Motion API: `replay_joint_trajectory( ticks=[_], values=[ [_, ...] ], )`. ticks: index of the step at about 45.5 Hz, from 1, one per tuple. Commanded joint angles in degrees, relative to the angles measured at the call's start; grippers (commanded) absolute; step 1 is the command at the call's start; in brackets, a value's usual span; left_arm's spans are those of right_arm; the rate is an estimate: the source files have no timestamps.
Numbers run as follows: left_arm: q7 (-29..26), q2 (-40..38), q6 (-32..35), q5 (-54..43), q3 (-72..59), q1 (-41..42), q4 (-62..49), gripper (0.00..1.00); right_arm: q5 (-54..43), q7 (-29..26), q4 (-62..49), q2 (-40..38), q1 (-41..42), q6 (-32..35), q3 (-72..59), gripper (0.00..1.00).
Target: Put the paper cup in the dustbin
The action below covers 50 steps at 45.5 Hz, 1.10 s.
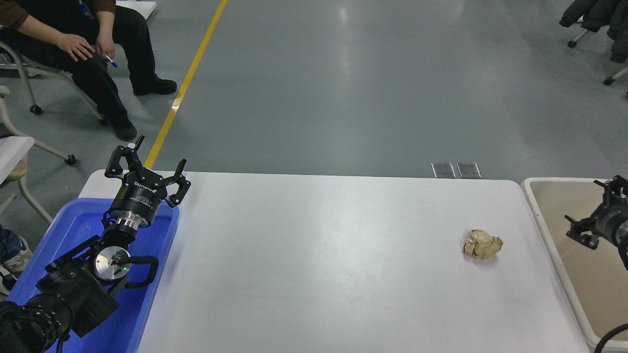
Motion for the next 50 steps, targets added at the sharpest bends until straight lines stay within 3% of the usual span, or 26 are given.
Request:
replay_joint_trajectory(
  ticks=[1,13,24,28,40,50],
  values=[
    [0.00,0.00,0.00,0.00,0.00,0.00,0.00,1.00,-0.03,0.20,2.63,0.33,7.03,3.79,-2.50,1.00],
    [0.00,0.00,0.00,0.00,0.00,0.00,0.00,1.00,-0.30,1.43,15.98,-0.19,9.67,3.79,-2.58,1.00],
    [0.00,0.00,0.00,0.00,0.00,0.00,0.00,1.00,-8.38,10.83,26.35,0.16,9.06,3.09,-2.23,1.00],
    [0.00,0.00,0.00,0.00,0.00,0.00,0.00,1.00,-8.91,11.80,29.61,0.86,8.70,2.47,-1.53,1.00],
    [0.00,0.00,0.00,0.00,0.00,0.00,0.00,1.00,-9.00,11.80,30.58,11.57,7.65,-11.32,-1.36,1.00],
    [0.00,0.00,0.00,0.00,0.00,0.00,0.00,1.00,-8.12,12.07,30.23,18.61,4.40,-12.65,5.67,1.00]
  ],
)
